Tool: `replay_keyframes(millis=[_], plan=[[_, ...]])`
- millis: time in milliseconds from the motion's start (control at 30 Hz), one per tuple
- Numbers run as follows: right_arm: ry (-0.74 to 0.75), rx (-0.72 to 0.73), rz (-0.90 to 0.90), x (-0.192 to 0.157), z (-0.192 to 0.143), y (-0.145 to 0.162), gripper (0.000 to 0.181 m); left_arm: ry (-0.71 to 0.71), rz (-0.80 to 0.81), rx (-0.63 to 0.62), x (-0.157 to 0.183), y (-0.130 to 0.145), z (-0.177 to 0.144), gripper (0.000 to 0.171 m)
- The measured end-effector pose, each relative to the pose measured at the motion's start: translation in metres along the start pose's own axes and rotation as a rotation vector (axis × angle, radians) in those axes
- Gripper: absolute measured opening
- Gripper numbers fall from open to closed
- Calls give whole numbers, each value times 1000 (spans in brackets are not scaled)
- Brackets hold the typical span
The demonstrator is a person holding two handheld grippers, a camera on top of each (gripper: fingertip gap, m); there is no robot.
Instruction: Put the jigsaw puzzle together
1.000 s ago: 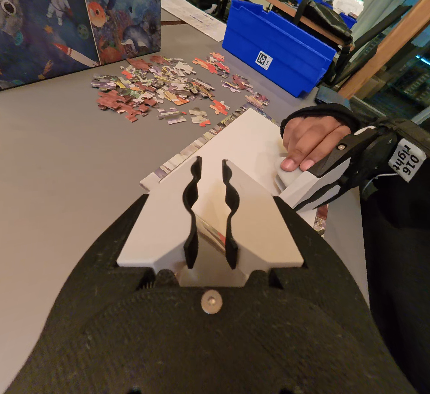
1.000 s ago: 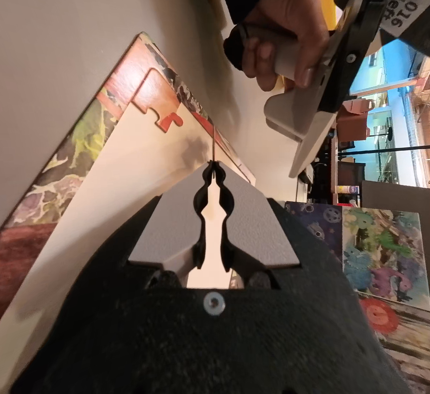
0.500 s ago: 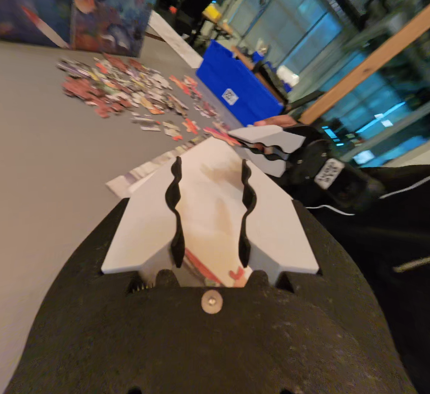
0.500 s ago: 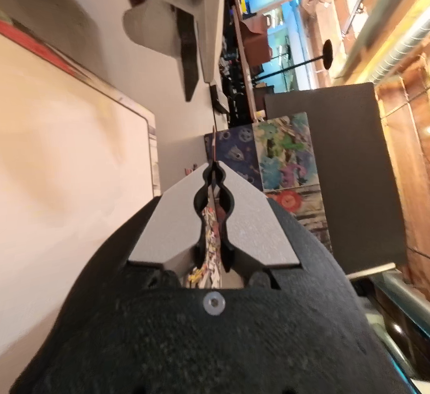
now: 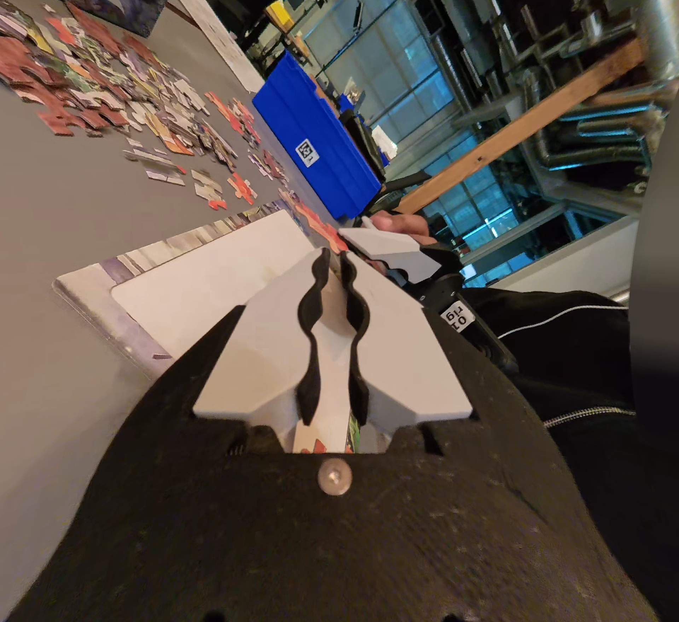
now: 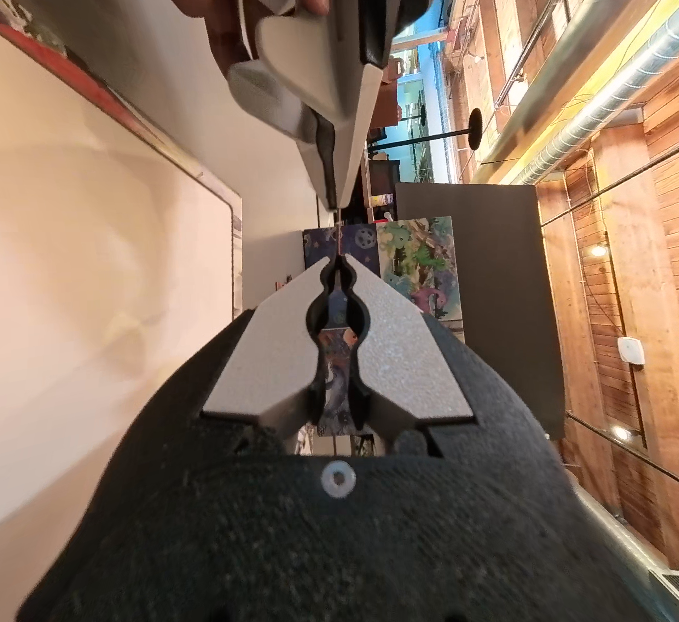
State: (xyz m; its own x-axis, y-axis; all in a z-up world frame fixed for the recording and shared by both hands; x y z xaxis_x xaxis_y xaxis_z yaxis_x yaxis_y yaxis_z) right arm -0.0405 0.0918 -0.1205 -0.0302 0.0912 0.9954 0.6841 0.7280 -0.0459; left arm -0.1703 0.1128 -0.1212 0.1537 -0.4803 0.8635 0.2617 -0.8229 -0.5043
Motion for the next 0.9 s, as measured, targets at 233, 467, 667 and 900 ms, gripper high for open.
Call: replay_keyframes(millis=[233,467,667,900], plan=[[-22,72,-34,-6,-4,-12,1,-24,-4,10,-4,-1,-2,5],[-83,130,-11,-14,-5,-20,0,-21,11,-3,-3,-1,-2,15],[-203,200,12,-23,-10,-25,0,-81,52,24,-8,-5,-10,18],[-554,466,72,-42,-47,-59,0,-162,114,29,-12,-8,-14,18]])
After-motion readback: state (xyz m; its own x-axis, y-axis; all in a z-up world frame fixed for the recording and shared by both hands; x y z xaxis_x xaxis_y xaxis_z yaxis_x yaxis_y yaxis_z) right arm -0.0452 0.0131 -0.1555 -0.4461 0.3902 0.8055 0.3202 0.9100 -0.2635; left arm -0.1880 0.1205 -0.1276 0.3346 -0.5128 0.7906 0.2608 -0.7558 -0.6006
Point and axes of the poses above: each gripper's, where its closed fingertips meet, z out along the fingers, y out of its underside, x = y × z across the jaws, the point moved 7 cm from there along -z, back along the fingers, and after that the axes turned 7 degrees about -z, right-handed, at the moved point
